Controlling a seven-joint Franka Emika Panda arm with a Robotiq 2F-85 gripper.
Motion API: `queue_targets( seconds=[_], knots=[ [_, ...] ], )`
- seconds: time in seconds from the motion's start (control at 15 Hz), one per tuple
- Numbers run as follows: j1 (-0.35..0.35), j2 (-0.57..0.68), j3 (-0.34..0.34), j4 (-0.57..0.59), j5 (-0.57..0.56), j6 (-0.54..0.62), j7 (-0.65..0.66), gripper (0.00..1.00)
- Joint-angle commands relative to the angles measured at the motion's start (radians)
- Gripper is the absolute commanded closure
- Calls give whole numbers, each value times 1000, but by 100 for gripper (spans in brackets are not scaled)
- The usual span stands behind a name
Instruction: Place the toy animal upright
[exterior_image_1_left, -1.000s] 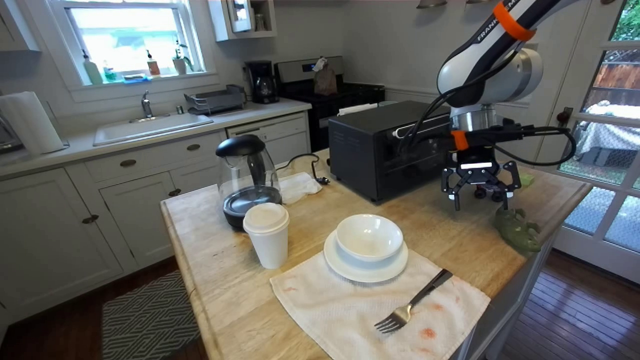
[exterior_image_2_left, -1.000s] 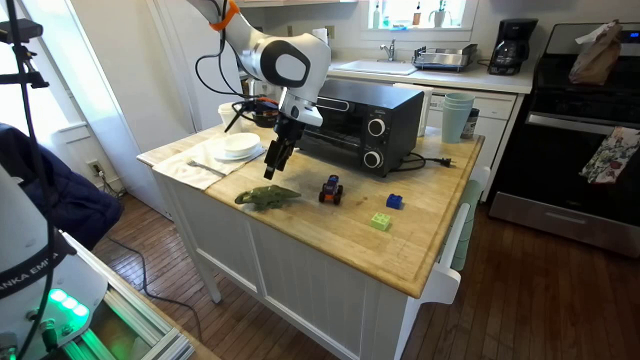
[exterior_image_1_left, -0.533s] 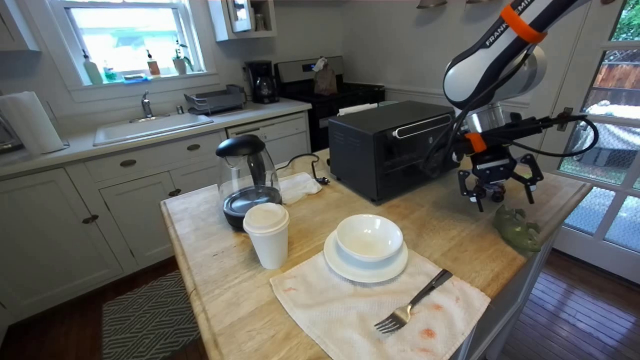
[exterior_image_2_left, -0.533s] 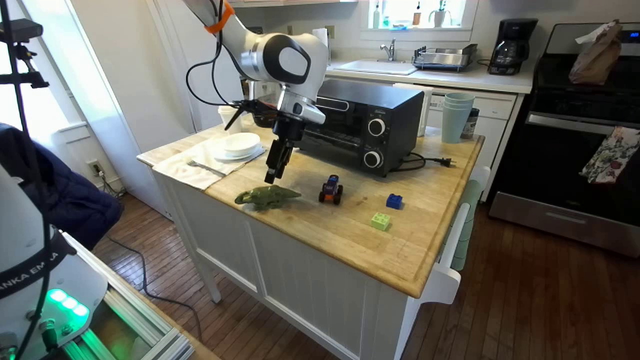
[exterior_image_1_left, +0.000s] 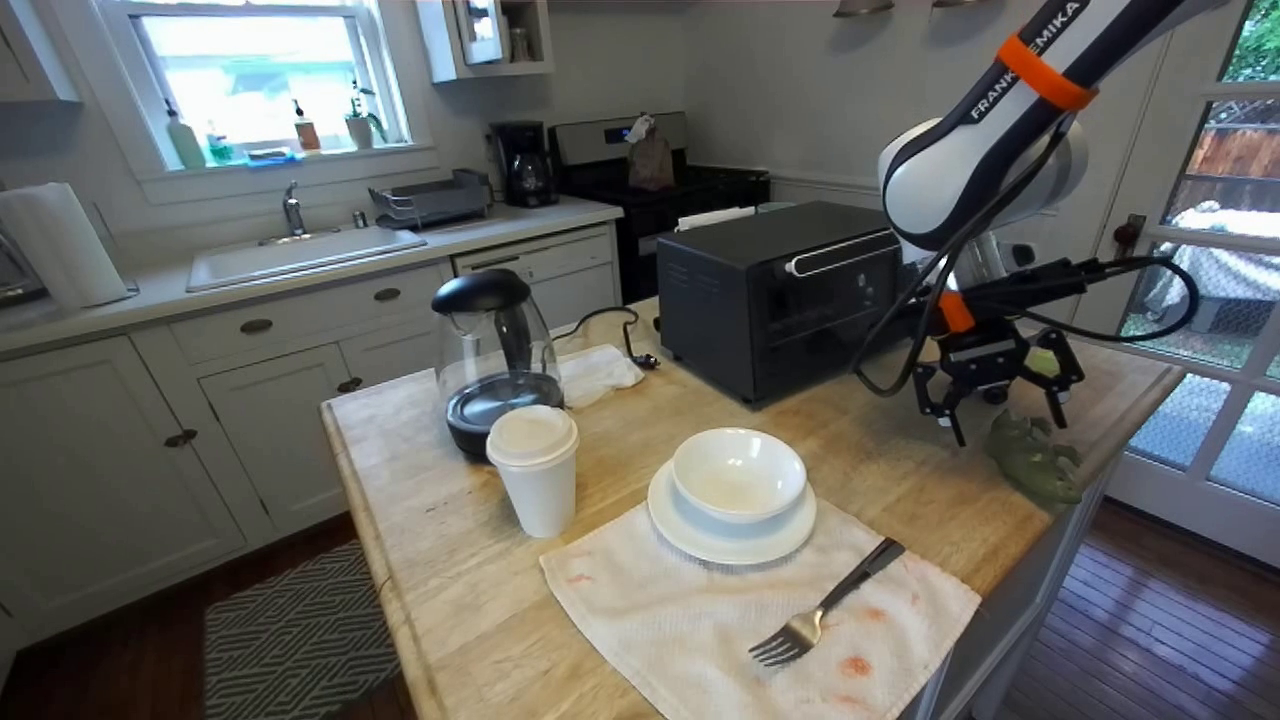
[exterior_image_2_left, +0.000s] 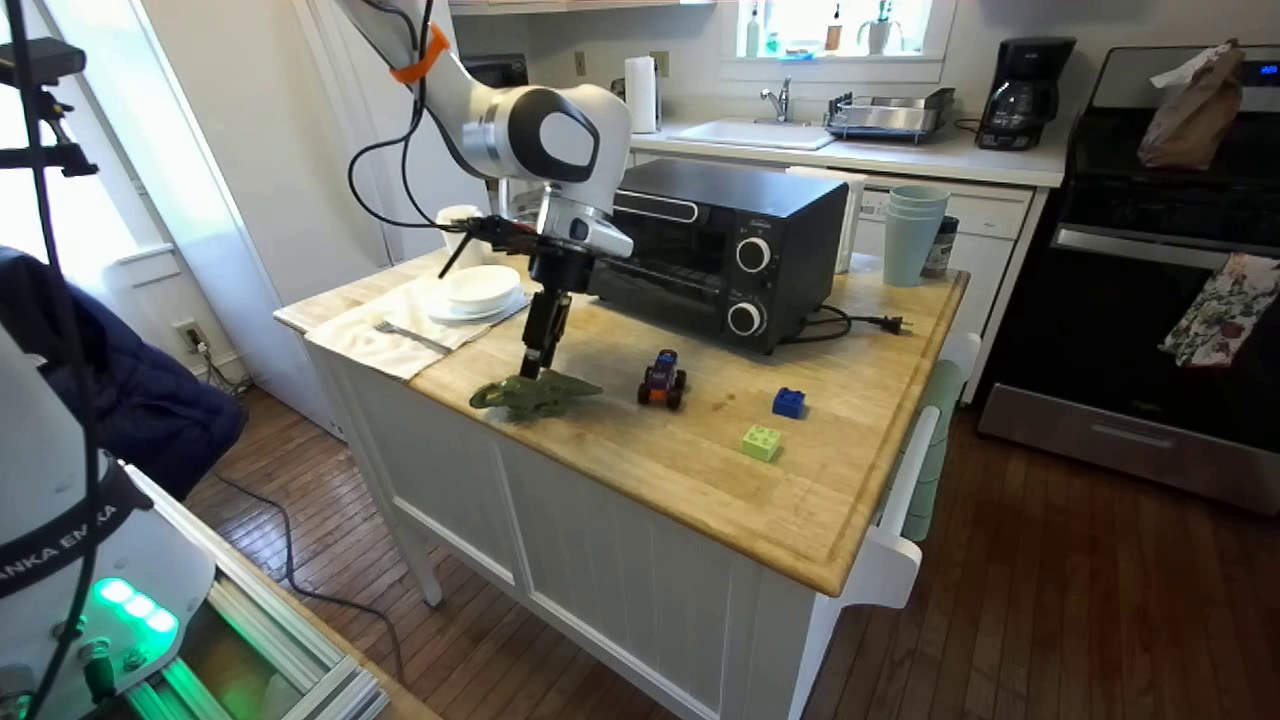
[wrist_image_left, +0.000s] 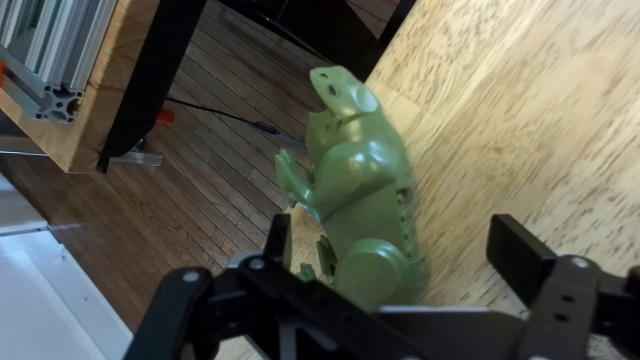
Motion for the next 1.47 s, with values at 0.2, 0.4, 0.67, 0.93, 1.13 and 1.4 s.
queue_targets(
  seconds=[0.2,0.4,0.67,0.93,1.13,1.4],
  knots=[
    [8,-19,-7,-65,-23,94,-1,3],
    [7,-15,-7,-70,-18,103,-3,19],
    [6,-11,-8,-67,-17,101,-1,53],
    [4,-11,-11,-65,-16,103,1,73],
    [5,-29,-11,-72,-11,119,5,78],
    [12,-69,-13,-110,-4,242,30,78]
  ],
)
